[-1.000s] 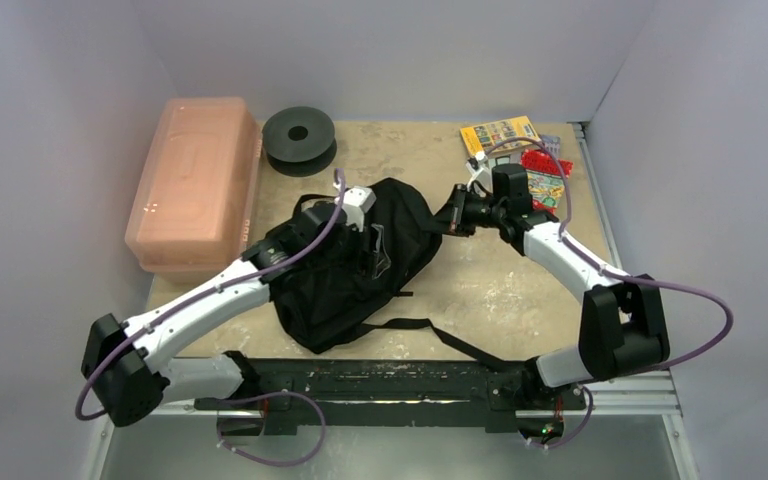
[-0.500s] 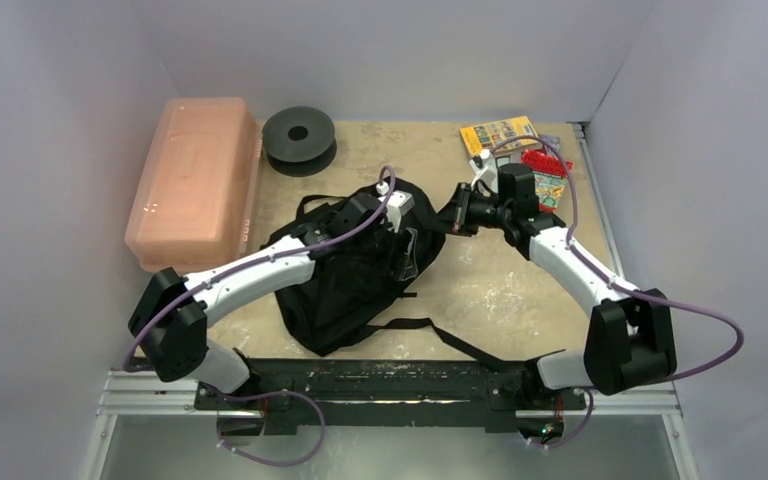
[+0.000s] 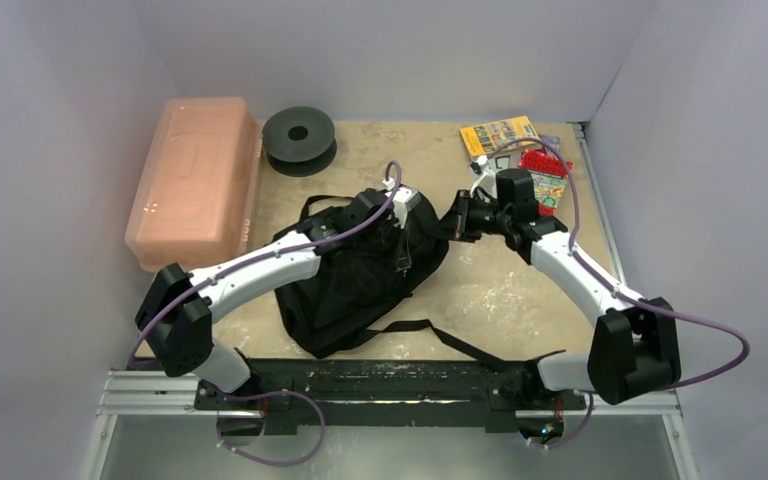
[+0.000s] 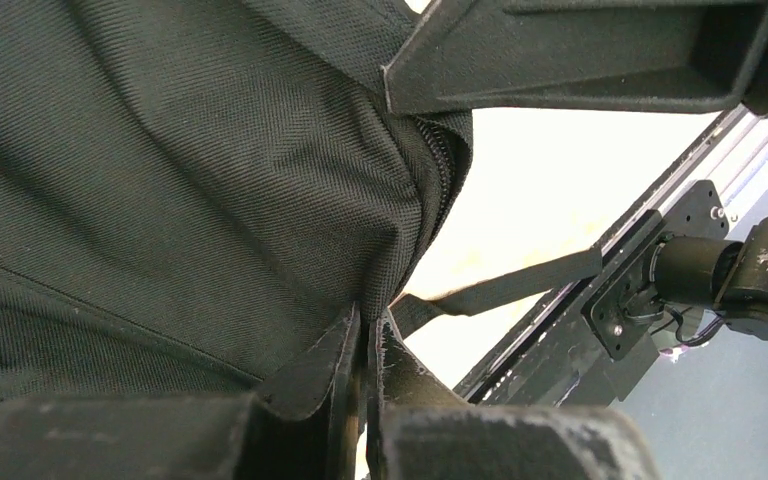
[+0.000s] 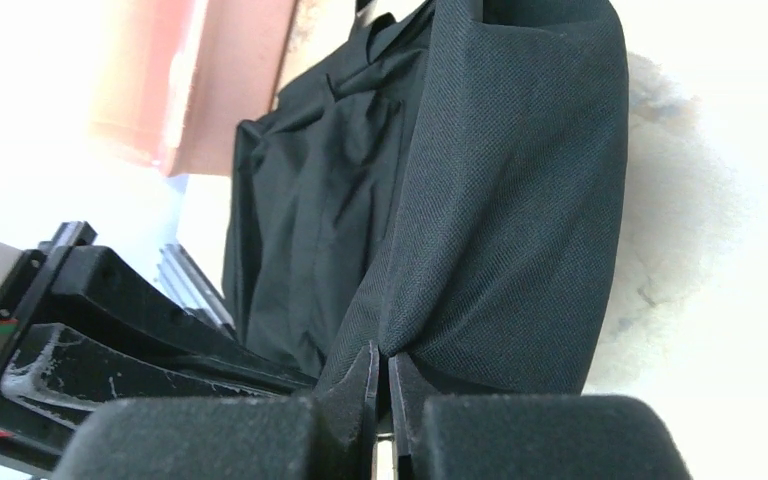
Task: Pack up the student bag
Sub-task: Unzip the student bag at the center of the board.
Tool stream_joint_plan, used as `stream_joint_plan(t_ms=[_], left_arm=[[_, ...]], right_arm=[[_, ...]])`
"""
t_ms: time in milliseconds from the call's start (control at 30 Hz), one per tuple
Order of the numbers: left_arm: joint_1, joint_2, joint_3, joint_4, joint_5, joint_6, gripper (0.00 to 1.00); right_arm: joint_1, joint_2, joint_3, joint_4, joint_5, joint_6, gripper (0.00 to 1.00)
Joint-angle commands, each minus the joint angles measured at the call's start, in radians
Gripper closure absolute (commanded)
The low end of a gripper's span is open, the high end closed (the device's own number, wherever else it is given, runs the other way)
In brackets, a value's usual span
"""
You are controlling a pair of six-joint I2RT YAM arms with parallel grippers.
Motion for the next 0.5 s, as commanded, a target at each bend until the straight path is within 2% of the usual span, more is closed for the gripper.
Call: stream_joint_plan(t_ms=[0,100,200,267,333,467], left_arm=[[0.007,-0.066,-0.011,0.113,-0.011,0.009,1.00],[0.025,-0.123,-0.067,0.221,0.051,-0.022,1.00],[0.062,-0.156,-0.117,0.323,0.132,-0.085,1.00],[0.091,-0.160,-0.141,0.391,0.195,-0.131,1.00],[0.109,-0.156,-0.151,0.430,0.241,-0.169,1.00],[0.126,-0.151,-0.154,0.446,0.265,-0.203,1.00]], right_arm=[[0.037,-0.074,0.045,-0.137,0.149,-0.145,0.88],[0.081,-0.142,0.014,-0.180,0.337,-0.167,0.72],[0.137,-0.250,-0.046,-0.154,0.425,-0.155,0.52],[0.186,-0.311,-0.082,-0.122,0.444,-0.140,0.44],[0.223,-0.356,-0.124,-0.068,0.410,-0.115,0.39],[0.334,-0.363,-0.175,0.041,0.352,-0.057,0.38]])
